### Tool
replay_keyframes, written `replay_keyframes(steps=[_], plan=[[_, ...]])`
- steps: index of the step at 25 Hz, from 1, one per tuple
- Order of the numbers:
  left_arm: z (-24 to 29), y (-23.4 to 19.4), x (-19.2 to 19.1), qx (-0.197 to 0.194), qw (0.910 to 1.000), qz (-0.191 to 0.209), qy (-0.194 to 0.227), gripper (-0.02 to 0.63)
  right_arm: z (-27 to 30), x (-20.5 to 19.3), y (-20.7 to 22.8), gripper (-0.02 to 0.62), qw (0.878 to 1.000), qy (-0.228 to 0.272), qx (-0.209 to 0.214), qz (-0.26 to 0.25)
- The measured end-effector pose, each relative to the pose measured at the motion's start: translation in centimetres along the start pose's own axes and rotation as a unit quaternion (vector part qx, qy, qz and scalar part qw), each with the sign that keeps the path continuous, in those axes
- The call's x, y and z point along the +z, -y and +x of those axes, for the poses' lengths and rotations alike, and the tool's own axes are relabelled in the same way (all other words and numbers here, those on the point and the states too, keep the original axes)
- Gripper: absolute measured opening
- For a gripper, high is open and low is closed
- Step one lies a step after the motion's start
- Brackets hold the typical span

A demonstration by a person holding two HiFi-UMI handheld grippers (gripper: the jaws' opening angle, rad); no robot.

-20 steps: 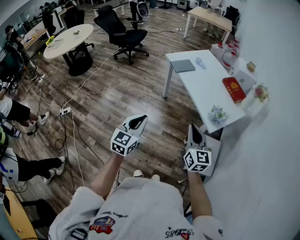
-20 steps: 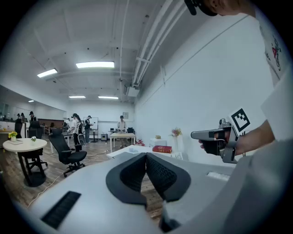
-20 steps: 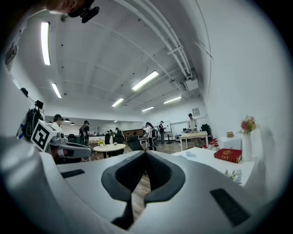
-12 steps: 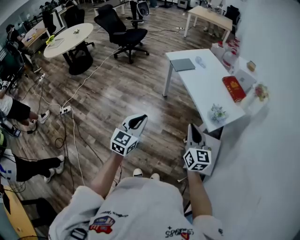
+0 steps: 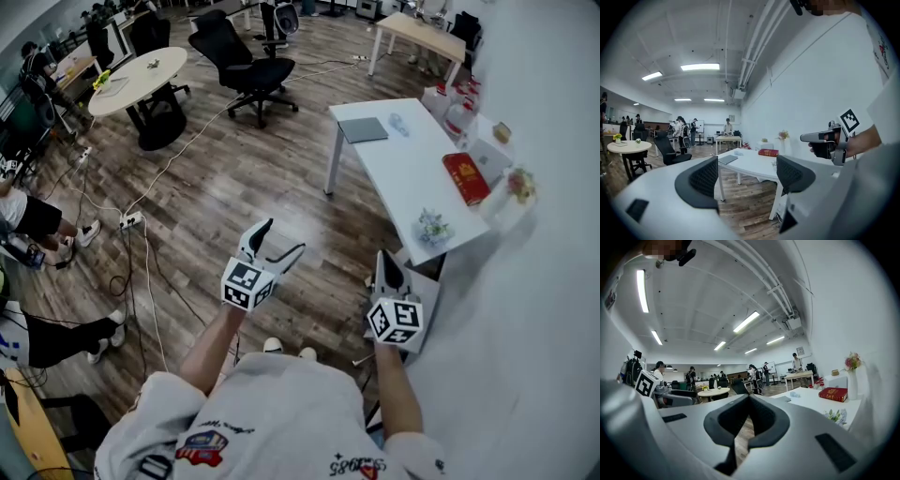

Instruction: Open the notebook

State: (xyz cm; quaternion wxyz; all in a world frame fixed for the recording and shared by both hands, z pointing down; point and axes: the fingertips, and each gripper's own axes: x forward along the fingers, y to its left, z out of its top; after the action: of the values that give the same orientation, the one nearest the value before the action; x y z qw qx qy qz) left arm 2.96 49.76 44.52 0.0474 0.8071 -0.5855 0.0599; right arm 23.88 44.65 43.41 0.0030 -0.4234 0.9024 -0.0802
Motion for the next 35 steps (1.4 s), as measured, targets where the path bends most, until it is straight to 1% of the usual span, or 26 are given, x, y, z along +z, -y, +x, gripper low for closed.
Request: replay_keyframes(steps=[6, 11, 14, 17, 20, 24, 28, 35], plan=[[0.6, 1.9, -0.6, -0.013, 0.9999, -0.001, -0.01, 0.373, -1.3, 0.2, 1.6, -0.008, 1.0, 0.0, -0.006, 0.005], [1.3, 3.5, -0.8, -0.022, 0.9995, 0.01, -0.019, 0.371, -1.9, 0.0, 3.1, -0.008, 1.0, 0.002, -0.01, 0.016], [2.1, 3.7, -1.0, -0.025, 0.9994, 0.012, -0.02, 0.371, -1.5, -0.7, 3.8, -0.008, 1.0, -0.004, -0.011, 0.022], [3.0, 2.8, -1.1, -0.031, 0.9993, 0.011, -0.019, 0.37, -0.4, -0.9, 3.8, -0.008, 1.0, -0.007, -0.013, 0.02], [4.3, 0.5, -1.0, -0.029, 0.9994, 0.01, -0.013, 0.368, 2.0, -1.1, 3.8, -0.008, 1.0, -0.009, -0.016, 0.015], [6.8, -3.5, -0.8, -0.034, 0.9994, 0.005, -0.005, 0.368, 6.6, -1.1, 3.7, -0.008, 1.0, -0.013, -0.023, 0.009], [9.4, -9.1, -0.7, -0.04, 0.9991, 0.008, -0.007, 0.368, 12.4, -1.0, 2.5, -0.008, 0.999, -0.015, -0.03, 0.009], [13.4, -18.4, -0.1, -0.06, 0.9982, -0.001, -0.011, 0.368, 22.0, -0.8, 0.3, -0.008, 0.999, -0.023, -0.042, 0.01]])
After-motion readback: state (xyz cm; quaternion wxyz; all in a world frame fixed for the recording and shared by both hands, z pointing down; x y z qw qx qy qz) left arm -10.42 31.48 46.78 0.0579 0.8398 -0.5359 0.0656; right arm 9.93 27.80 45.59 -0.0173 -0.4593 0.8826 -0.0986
